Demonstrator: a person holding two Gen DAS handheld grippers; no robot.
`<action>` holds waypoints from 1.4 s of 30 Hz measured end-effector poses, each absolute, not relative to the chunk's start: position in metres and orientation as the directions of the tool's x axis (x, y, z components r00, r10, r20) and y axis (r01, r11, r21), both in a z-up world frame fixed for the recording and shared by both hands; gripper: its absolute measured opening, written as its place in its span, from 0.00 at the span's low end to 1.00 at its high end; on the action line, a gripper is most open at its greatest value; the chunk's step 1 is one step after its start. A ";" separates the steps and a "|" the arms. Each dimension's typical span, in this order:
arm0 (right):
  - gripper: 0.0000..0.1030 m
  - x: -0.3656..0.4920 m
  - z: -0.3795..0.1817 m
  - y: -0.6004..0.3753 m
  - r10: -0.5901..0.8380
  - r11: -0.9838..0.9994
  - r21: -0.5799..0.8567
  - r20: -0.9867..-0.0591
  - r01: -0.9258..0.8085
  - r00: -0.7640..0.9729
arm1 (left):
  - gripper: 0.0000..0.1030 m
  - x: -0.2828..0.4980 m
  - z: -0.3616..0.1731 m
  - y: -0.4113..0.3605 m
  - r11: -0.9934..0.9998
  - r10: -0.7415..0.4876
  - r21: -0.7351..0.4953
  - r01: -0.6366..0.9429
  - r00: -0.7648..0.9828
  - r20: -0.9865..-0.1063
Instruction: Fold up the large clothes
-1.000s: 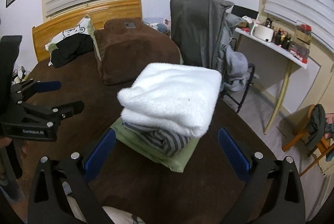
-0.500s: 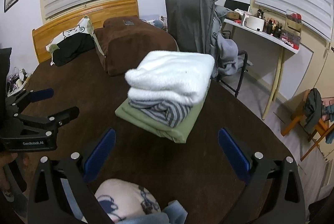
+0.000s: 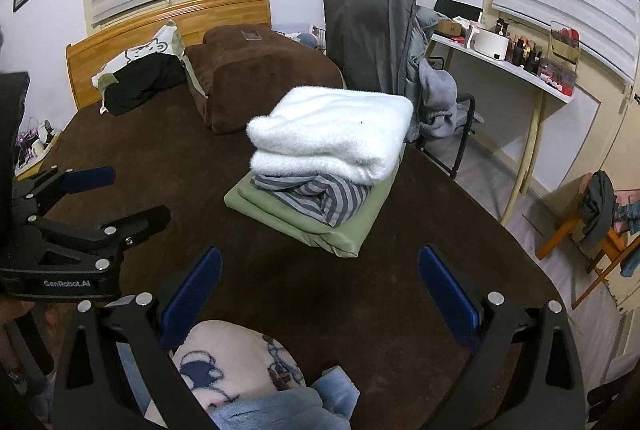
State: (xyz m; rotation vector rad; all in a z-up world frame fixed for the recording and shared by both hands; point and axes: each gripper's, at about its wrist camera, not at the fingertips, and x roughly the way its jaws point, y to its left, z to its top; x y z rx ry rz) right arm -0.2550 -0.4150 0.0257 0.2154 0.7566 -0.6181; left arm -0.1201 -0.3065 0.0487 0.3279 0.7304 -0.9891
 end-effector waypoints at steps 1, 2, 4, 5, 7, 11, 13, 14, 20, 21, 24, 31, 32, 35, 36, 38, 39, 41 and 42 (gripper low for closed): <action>0.94 -0.255 0.026 -0.414 -0.447 0.803 -0.036 -0.696 0.595 0.562 | 0.94 -0.120 0.049 -0.308 0.524 -0.640 -0.070 0.849 0.339 -0.689; 0.94 -0.256 0.027 -0.414 -0.448 0.803 -0.036 -0.695 0.594 0.563 | 0.94 -0.121 0.050 -0.309 0.523 -0.641 -0.070 0.850 0.338 -0.689; 0.94 -0.256 0.027 -0.413 -0.446 0.803 -0.035 -0.697 0.594 0.562 | 0.94 -0.122 0.051 -0.311 0.519 -0.642 -0.068 0.852 0.336 -0.689; 0.94 -0.257 0.027 -0.412 -0.448 0.802 -0.036 -0.696 0.596 0.561 | 0.94 -0.123 0.050 -0.312 0.517 -0.642 -0.067 0.854 0.335 -0.690; 0.94 -0.257 0.027 -0.413 -0.448 0.802 -0.037 -0.697 0.596 0.560 | 0.94 -0.123 0.049 -0.314 0.517 -0.639 -0.065 0.854 0.334 -0.693; 0.94 -0.255 0.026 -0.416 -0.451 0.800 -0.041 -0.699 0.598 0.556 | 0.94 -0.123 0.047 -0.317 0.518 -0.635 -0.071 0.852 0.327 -0.699; 0.94 -0.255 0.026 -0.419 -0.450 0.800 -0.039 -0.700 0.599 0.555 | 0.94 -0.123 0.046 -0.317 0.519 -0.634 -0.075 0.851 0.324 -0.702; 0.94 -0.254 0.025 -0.419 -0.448 0.800 -0.038 -0.702 0.599 0.554 | 0.94 -0.123 0.046 -0.318 0.520 -0.634 -0.076 0.851 0.324 -0.702; 0.94 -0.253 0.022 -0.425 -0.439 0.800 -0.029 -0.710 0.600 0.550 | 0.94 -0.123 0.045 -0.319 0.519 -0.634 -0.076 0.852 0.323 -0.702; 0.94 -0.253 0.022 -0.427 -0.438 0.800 -0.029 -0.711 0.600 0.550 | 0.94 -0.123 0.045 -0.320 0.517 -0.634 -0.074 0.853 0.324 -0.702; 0.94 -0.253 0.021 -0.429 -0.436 0.799 -0.027 -0.713 0.600 0.549 | 0.94 -0.126 0.044 -0.322 0.515 -0.631 -0.066 0.854 0.326 -0.704; 0.94 -0.253 0.019 -0.431 -0.439 0.798 -0.035 -0.717 0.601 0.541 | 0.94 -0.128 0.041 -0.326 0.514 -0.626 -0.065 0.855 0.322 -0.710; 0.94 -0.254 0.016 -0.432 -0.440 0.798 -0.037 -0.718 0.602 0.539 | 0.94 -0.128 0.041 -0.327 0.514 -0.624 -0.060 0.855 0.325 -0.711; 0.94 -0.256 0.013 -0.432 -0.440 0.795 -0.035 -0.720 0.605 0.536 | 0.94 -0.129 0.039 -0.329 0.511 -0.621 -0.057 0.858 0.322 -0.714; 0.94 -0.257 0.013 -0.432 -0.440 0.795 -0.036 -0.720 0.605 0.536 | 0.94 -0.129 0.039 -0.330 0.510 -0.621 -0.057 0.858 0.321 -0.715; 0.94 -0.258 0.012 -0.433 -0.441 0.794 -0.036 -0.721 0.607 0.534 | 0.94 -0.129 0.039 -0.330 0.509 -0.621 -0.056 0.859 0.321 -0.715; 0.94 -0.258 0.011 -0.434 -0.439 0.793 -0.033 -0.723 0.608 0.533 | 0.94 -0.129 0.039 -0.331 0.508 -0.620 -0.055 0.860 0.320 -0.716; 0.94 -0.259 0.009 -0.434 -0.437 0.792 -0.030 -0.726 0.610 0.531 | 0.94 -0.130 0.039 -0.331 0.508 -0.617 -0.050 0.860 0.322 -0.718; 0.94 -0.260 0.008 -0.435 -0.437 0.791 -0.031 -0.728 0.611 0.529 | 0.94 -0.130 0.039 -0.332 0.508 -0.615 -0.048 0.860 0.324 -0.719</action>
